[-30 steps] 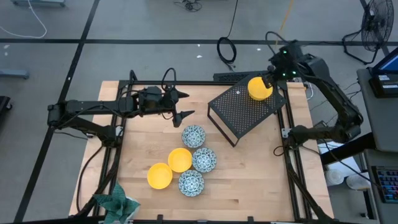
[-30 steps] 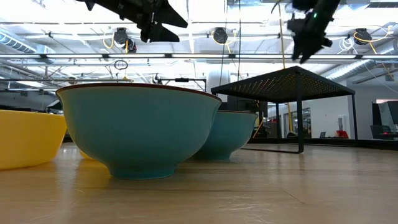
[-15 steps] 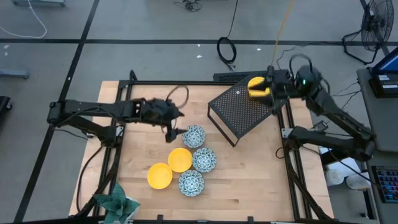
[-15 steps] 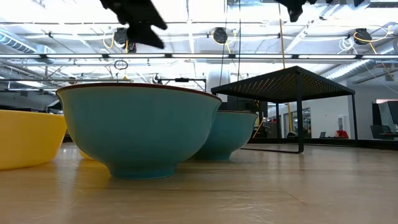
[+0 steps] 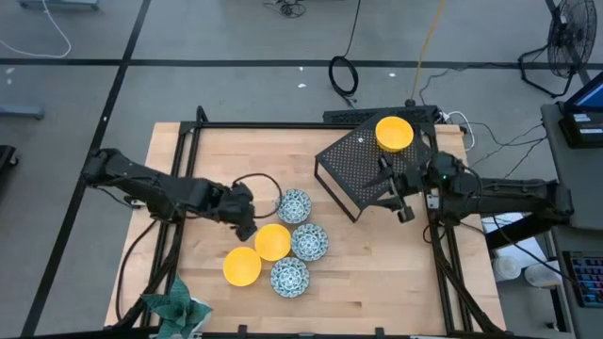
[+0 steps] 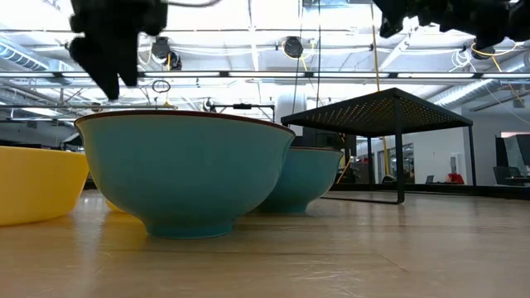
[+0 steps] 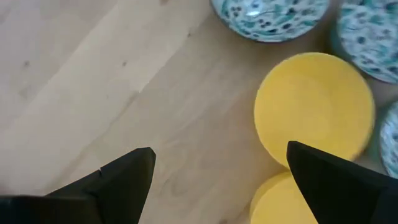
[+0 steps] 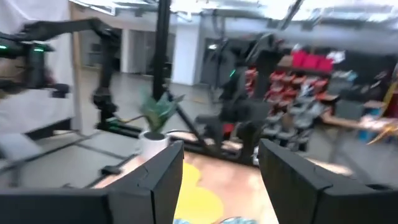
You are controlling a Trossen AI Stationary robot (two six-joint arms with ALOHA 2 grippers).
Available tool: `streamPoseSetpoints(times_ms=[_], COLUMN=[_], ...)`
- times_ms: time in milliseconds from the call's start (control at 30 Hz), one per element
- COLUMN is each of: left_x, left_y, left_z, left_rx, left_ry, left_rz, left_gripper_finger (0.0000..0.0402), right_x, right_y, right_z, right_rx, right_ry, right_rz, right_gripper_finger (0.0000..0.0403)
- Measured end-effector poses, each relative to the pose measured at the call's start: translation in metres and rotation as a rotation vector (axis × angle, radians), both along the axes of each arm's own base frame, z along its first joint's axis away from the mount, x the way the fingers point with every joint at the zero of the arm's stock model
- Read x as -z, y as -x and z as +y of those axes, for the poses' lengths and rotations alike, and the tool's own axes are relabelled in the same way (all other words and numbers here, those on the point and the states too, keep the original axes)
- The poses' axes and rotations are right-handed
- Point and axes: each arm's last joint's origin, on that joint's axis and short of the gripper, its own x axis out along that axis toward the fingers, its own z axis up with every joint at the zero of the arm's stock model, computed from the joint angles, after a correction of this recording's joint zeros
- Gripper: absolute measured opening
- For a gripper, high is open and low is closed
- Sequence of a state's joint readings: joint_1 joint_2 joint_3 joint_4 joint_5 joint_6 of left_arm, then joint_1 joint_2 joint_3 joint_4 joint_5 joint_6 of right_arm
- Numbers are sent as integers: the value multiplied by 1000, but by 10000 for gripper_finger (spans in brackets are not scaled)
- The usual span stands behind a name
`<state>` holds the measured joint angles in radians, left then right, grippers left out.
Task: Pick & Place Mini bowls
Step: Stack the top yellow bowl on the yellow bowl on the shelf
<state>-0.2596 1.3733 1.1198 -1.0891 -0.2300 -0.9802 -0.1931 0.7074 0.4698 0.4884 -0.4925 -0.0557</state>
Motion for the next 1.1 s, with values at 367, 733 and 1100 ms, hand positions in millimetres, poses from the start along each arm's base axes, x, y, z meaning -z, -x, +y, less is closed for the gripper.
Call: streamPoseSetpoints(times_ms=[367, 733, 1100], left_x=[60, 89, 89], left_y=[-40, -59, -61], left_z=[-4, -10, -7], left_rx=[0, 49, 31], left_ry=[66, 118, 115], left_rz=[199, 216, 203], left_gripper_finger=[365, 365, 365], right_x=[-7, -7, -2], right_y=[1, 1, 0], right_z=[13, 14, 14], right_rx=[-17, -19, -27], right_ry=[111, 134, 100], right_rz=[-113, -114, -49], right_gripper_finger=[194, 194, 194])
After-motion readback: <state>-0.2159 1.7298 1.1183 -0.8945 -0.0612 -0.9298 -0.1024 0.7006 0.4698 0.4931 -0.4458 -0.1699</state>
